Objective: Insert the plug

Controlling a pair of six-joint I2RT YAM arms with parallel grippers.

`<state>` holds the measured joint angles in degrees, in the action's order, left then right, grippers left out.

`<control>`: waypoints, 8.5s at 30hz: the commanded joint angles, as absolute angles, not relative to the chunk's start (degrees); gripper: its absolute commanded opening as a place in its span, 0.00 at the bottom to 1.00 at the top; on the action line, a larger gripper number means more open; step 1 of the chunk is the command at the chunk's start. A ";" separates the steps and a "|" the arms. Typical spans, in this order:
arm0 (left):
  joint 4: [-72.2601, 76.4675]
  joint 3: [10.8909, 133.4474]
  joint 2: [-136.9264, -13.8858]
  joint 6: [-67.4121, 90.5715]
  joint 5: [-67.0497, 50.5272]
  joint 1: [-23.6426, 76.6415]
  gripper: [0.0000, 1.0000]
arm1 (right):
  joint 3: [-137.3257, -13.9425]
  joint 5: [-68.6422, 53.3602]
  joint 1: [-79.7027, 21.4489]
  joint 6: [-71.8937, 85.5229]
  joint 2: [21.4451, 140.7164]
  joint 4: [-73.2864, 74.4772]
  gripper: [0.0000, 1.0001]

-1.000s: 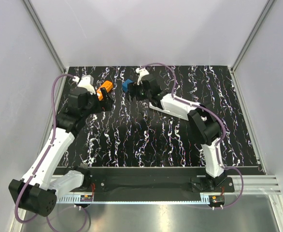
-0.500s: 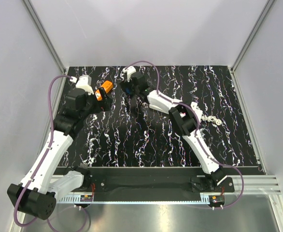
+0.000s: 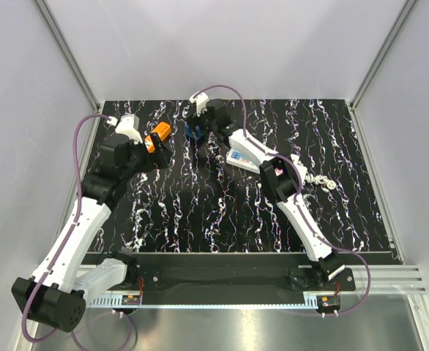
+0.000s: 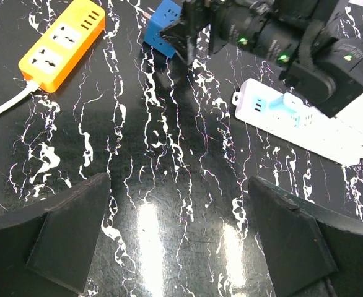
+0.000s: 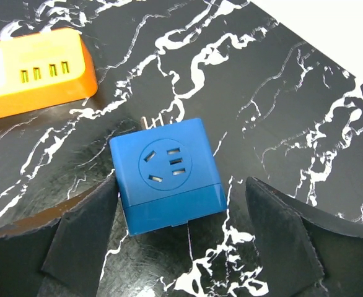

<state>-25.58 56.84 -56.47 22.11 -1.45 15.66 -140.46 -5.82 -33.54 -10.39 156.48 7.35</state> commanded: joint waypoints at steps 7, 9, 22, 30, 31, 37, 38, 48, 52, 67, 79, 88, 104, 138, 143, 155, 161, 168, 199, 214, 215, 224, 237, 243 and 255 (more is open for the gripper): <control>-22.32 56.95 -56.87 22.67 -3.69 14.50 0.99 | -143.96 -13.80 -32.34 -8.70 156.97 8.61 0.87; -22.15 56.78 -56.52 22.68 -3.69 14.50 0.99 | -143.96 -14.06 -32.26 -8.35 156.97 8.96 0.87; -22.06 56.60 -55.72 22.68 -3.60 14.50 0.99 | -140.28 -16.70 -32.43 -8.17 153.12 9.93 0.26; -21.89 56.60 -56.69 22.85 -3.78 14.41 0.99 | -99.90 -22.94 -34.01 -6.07 126.51 -9.68 0.08; -21.88 56.60 -56.78 22.94 -4.56 14.41 0.99 | -94.71 -22.94 -34.19 -5.63 123.26 -12.63 0.03; -21.53 56.95 -57.13 23.55 -6.59 14.33 0.99 | -68.85 -23.64 -34.72 -2.38 103.91 -19.59 0.00; -21.62 56.95 -56.87 23.64 -6.68 14.41 0.99 | -63.86 -25.82 -34.72 -0.37 99.71 -20.73 0.00; -21.36 56.86 -54.23 23.12 -7.29 14.50 0.99 | -52.65 -49.90 -34.63 10.19 81.31 -20.56 0.00; -21.36 57.13 -54.23 23.12 -8.35 14.50 0.99 | -49.57 -56.33 -34.63 15.89 76.91 -24.95 0.00; -9.25 55.56 -50.29 27.76 -31.37 16.08 0.99 | -46.76 -45.45 -33.57 29.78 65.58 -34.27 0.00; 23.53 47.03 -47.72 44.72 -48.40 16.17 0.99 | -46.67 -29.54 -33.05 35.50 61.96 -41.12 0.00; 38.05 43.15 -54.22 49.48 -48.26 22.49 0.99 | -50.62 -25.49 -33.05 45.25 70.39 -53.78 0.00; 44.65 43.77 -61.35 52.56 -42.89 24.34 0.99 | -46.94 -25.05 -32.96 49.83 70.58 -63.80 0.00; 47.03 42.98 -63.81 53.00 -47.81 27.60 0.00 | -36.21 -28.39 -33.13 51.25 70.85 -63.75 0.54; 45.88 42.28 -62.67 53.00 -49.39 27.60 0.00 | -38.67 -32.42 -33.13 48.43 68.38 -57.84 0.71; 26.39 43.85 -57.57 42.20 -54.31 27.60 0.00 | -45.34 -42.18 -32.96 40.62 65.31 -43.96 0.87; 10.47 46.93 -57.13 32.79 -59.23 27.60 0.00 | -52.28 -52.53 -33.05 34.11 65.56 -28.05 0.89; 8.01 48.16 -58.09 30.68 -64.24 27.60 0.00 | -57.83 -62.31 -33.05 27.00 67.06 -8.14 0.88; -3.34 52.65 -63.02 22.32 -65.30 28.21 0.00 | -62.05 -63.28 -33.13 27.25 72.77 -0.26 0.71; -9.49 56.25 -63.11 20.30 -57.24 28.30 0.69 | -61.35 -59.69 -33.13 26.54 72.08 2.28 0.00; -9.75 57.03 -63.02 20.48 -56.78 28.21 0.75 | -61.35 -57.85 -33.05 26.63 71.64 1.59 0.00; -1.06 61.25 -60.21 31.27 -55.11 26.11 0.99 | -58.54 -46.59 -33.05 36.46 66.01 -16.92 0.00; 25.81 60.56 -58.18 52.18 -56.34 22.59 0.99 | -56.53 -41.23 -32.96 56.84 68.11 -52.70 0.00; 47.35 56.78 -60.55 65.64 -53.62 22.59 0.99 | -53.27 -35.87 -33.31 63.63 71.36 -69.87 0.00; 50.72 53.79 -63.81 63.55 -47.91 25.57 0.99 | -50.10 -27.60 -34.98 63.02 74.17 -76.90 0.00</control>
<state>47.11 54.41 -63.07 64.55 -50.76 24.67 -50.39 -32.32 -34.17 62.70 73.69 -69.54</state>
